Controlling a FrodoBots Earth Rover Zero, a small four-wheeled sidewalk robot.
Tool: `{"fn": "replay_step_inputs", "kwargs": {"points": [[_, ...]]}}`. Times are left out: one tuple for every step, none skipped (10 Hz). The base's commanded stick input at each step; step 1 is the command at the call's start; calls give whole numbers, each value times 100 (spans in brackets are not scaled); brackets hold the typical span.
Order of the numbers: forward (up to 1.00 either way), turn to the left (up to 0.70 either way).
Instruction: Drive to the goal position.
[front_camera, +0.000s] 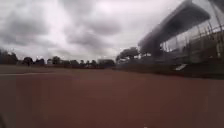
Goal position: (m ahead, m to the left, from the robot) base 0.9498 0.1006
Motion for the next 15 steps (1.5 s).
{"fn": "replay_step_inputs", "kwargs": {"points": [[70,0],[70,0],[70,0],[70,0],[70,0],[70,0],[70,0],[70,0],[70,0],[70,0],[70,0],[70,0],[70,0],[70,0],[70,0]]}}
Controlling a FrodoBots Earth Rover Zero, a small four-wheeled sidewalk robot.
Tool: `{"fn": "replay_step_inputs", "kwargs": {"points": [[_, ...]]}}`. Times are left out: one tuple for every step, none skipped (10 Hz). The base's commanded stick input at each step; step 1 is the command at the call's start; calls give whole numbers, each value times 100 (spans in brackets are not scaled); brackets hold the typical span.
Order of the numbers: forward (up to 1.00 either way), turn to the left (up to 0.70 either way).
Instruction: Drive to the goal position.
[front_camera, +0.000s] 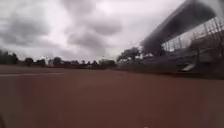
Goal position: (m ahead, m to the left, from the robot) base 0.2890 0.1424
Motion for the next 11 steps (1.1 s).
{"fn": "replay_step_inputs", "kwargs": {"points": [[70,0],[70,0],[70,0],[70,0],[70,0],[70,0],[70,0],[70,0],[70,0],[70,0],[70,0]]}}
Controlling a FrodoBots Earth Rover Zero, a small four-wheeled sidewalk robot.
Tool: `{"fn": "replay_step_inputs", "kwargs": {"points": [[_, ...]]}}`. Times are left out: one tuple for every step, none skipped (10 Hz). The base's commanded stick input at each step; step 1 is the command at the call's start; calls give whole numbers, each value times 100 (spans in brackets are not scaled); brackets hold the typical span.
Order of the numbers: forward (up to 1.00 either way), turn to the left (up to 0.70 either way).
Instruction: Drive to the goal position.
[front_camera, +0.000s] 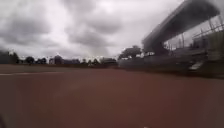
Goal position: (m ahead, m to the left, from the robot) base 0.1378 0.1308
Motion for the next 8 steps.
{"fn": "replay_step_inputs", "kwargs": {"points": [[70,0],[70,0],[70,0],[70,0],[70,0],[70,0],[70,0],[70,0]]}}
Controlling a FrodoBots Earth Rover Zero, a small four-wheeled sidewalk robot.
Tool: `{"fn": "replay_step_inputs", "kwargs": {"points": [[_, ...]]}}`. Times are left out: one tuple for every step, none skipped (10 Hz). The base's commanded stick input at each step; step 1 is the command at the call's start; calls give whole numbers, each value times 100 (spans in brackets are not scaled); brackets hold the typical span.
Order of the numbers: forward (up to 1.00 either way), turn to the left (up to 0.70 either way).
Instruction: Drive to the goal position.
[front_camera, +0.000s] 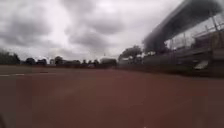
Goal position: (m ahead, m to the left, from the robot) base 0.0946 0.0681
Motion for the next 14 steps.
{"fn": "replay_step_inputs", "kwargs": {"points": [[70,0],[70,0],[70,0],[70,0],[70,0],[70,0],[70,0],[70,0],[70,0],[70,0],[70,0],[70,0],[70,0],[70,0]]}}
